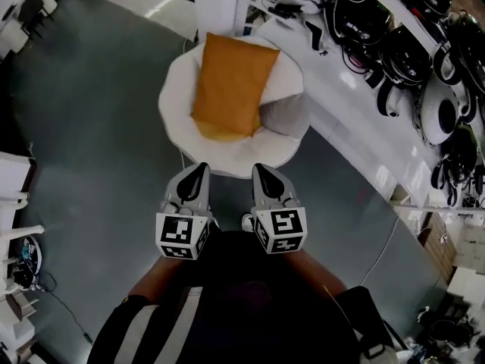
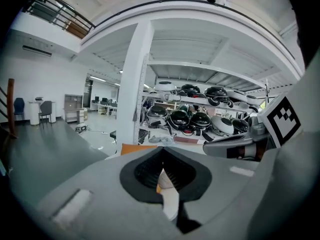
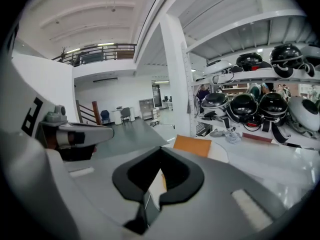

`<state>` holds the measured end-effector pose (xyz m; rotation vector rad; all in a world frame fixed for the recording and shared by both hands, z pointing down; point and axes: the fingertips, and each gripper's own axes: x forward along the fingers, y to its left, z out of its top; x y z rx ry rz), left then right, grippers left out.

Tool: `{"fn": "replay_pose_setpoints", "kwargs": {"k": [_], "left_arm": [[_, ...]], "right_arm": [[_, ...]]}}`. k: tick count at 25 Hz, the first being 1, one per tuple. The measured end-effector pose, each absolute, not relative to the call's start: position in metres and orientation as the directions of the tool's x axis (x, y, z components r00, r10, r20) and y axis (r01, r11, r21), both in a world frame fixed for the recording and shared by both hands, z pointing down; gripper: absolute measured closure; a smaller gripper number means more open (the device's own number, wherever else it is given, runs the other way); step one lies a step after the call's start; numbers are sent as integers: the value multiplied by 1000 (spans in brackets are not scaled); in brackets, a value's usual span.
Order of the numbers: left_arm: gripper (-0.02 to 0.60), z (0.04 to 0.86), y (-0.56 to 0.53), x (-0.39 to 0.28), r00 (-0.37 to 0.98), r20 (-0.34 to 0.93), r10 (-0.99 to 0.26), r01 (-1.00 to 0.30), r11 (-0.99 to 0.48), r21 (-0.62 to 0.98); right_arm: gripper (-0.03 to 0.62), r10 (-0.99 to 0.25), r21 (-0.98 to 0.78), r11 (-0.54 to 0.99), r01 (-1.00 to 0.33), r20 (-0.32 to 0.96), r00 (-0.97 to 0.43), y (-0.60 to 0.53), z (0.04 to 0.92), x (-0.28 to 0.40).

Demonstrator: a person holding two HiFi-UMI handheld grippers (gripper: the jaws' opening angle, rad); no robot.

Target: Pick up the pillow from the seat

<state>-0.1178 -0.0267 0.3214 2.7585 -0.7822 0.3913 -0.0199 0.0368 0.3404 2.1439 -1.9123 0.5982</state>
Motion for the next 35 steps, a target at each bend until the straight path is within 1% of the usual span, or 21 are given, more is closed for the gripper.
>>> {"fn": "replay_pose_setpoints", "kwargs": {"k": [5, 9, 18, 25, 35], "left_arm": [[577, 320, -51, -122, 855, 309, -417, -481, -860, 171], [577, 321, -68, -131, 865, 309, -396, -459, -872, 168], [577, 325, -89, -124, 872, 310, -378, -446, -876, 185], [577, 329, -109, -86, 856, 338, -391, -462, -872, 164], [577, 345, -141, -6, 830, 399, -390, -482, -862, 160]], "right_arm": [[592, -890, -95, -208, -973, 431, 148, 16, 337, -27], [592, -880, -79, -248, -965, 434, 191, 6, 335, -34], [592, -863, -79, -283, -956, 456, 218, -5, 343, -27], [592, -861, -104, -271, -957, 471, 193, -29, 354, 11], [592, -859, -148, -247, -958, 490, 146, -66, 374, 84]]}}
